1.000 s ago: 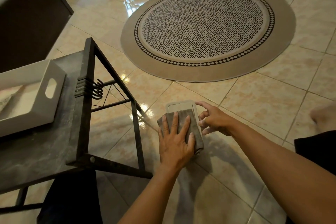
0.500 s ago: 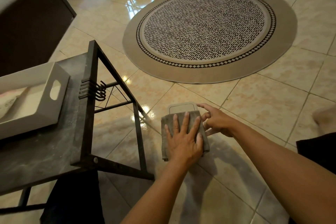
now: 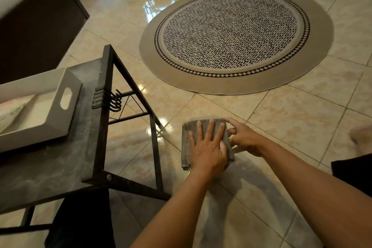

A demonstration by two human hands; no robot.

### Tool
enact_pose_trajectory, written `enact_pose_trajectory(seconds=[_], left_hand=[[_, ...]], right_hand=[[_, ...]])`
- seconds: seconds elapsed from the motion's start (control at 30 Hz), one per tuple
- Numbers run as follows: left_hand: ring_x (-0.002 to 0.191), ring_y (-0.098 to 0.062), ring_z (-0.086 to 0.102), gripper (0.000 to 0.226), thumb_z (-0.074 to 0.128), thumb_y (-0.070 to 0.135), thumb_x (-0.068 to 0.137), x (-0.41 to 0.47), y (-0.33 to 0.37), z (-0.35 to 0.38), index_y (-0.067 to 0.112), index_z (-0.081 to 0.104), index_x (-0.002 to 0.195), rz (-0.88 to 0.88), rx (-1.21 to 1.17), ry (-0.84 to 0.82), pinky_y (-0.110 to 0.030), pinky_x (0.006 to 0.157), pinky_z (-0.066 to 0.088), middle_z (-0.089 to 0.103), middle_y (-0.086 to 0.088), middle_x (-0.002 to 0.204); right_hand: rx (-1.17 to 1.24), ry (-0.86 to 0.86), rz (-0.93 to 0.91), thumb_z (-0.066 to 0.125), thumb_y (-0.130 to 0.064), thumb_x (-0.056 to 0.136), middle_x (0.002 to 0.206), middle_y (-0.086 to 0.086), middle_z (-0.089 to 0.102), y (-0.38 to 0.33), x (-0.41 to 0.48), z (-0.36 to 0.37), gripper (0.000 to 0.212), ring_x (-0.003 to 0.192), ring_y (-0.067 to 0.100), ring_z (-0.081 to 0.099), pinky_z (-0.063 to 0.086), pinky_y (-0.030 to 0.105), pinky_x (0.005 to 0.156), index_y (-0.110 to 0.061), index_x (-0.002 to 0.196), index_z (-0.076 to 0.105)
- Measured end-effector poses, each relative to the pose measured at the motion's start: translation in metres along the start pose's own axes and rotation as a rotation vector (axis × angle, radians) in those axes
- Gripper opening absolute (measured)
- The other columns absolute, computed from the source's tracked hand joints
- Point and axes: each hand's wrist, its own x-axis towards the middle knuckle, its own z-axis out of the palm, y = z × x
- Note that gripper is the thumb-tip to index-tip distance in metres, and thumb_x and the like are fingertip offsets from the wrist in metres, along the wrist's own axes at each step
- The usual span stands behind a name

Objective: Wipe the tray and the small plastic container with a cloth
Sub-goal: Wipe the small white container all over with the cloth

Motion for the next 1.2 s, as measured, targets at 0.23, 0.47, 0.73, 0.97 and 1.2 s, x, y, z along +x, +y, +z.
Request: enact_pose_trajectory(seconds=[0.23, 0.47, 0.73, 0.97, 1.2], left_hand=[[0.144, -0.028, -0.034, 0.065, 0.01, 0.046, 0.095, -0.004, -0.011, -0.004, 0.036, -0.021, 0.152, -0.126, -0.056, -0.005, -0.055, 0.118, -0.015, -0.029, 0.001, 0.161], [0.144, -0.027, -0.034, 0.068, 0.0, 0.048, 0.088, -0.026, 0.009, 0.007, 0.036, -0.02, 0.152, -0.135, -0.042, 0.007, -0.056, 0.116, -0.018, -0.03, 0.002, 0.16], [0.147, -0.024, -0.028, 0.064, 0.014, 0.043, 0.096, -0.013, 0.006, 0.001, 0.034, -0.01, 0.155, -0.023, -0.027, 0.016, -0.053, 0.118, -0.017, -0.023, 0.003, 0.162], [0.148, -0.022, -0.023, 0.061, 0.02, 0.045, 0.1, -0.013, -0.013, -0.003, 0.039, -0.005, 0.155, 0.155, 0.04, 0.016, -0.05, 0.119, -0.015, -0.019, 0.008, 0.16], [0.149, -0.02, -0.021, 0.06, 0.02, 0.047, 0.101, -0.012, -0.029, -0.003, 0.04, -0.006, 0.155, 0.252, 0.091, 0.015, -0.051, 0.12, -0.011, -0.012, 0.007, 0.165]], right_hand=[[0.102, 0.103, -0.019, 0.053, 0.02, 0.083, 0.093, 0.016, 0.055, 0.011, -0.004, 0.006, 0.09, 0.082, 0.025, 0.061, 0.063, 0.042, 0.066, -0.031, 0.152, 0.027], [0.216, 0.272, -0.023, 0.051, 0.021, 0.081, 0.082, 0.01, 0.056, 0.02, -0.01, 0.015, 0.086, 0.071, 0.02, 0.058, 0.054, 0.033, 0.053, -0.027, 0.149, 0.03], [0.21, 0.381, 0.019, 0.074, -0.002, 0.081, 0.097, 0.022, 0.067, 0.043, -0.039, 0.027, 0.084, 0.082, 0.027, 0.067, 0.06, 0.043, 0.063, -0.033, 0.143, 0.028], [-0.421, 0.405, -0.147, 0.05, -0.024, 0.1, 0.107, 0.008, 0.058, -0.003, -0.009, -0.029, 0.039, 0.098, 0.023, 0.057, 0.05, 0.038, 0.085, -0.024, 0.139, 0.052], [-0.378, -0.031, 0.021, 0.045, 0.005, 0.095, 0.101, 0.012, 0.052, -0.015, 0.008, -0.039, 0.063, 0.088, 0.023, 0.057, 0.054, 0.033, 0.067, -0.025, 0.15, 0.037]])
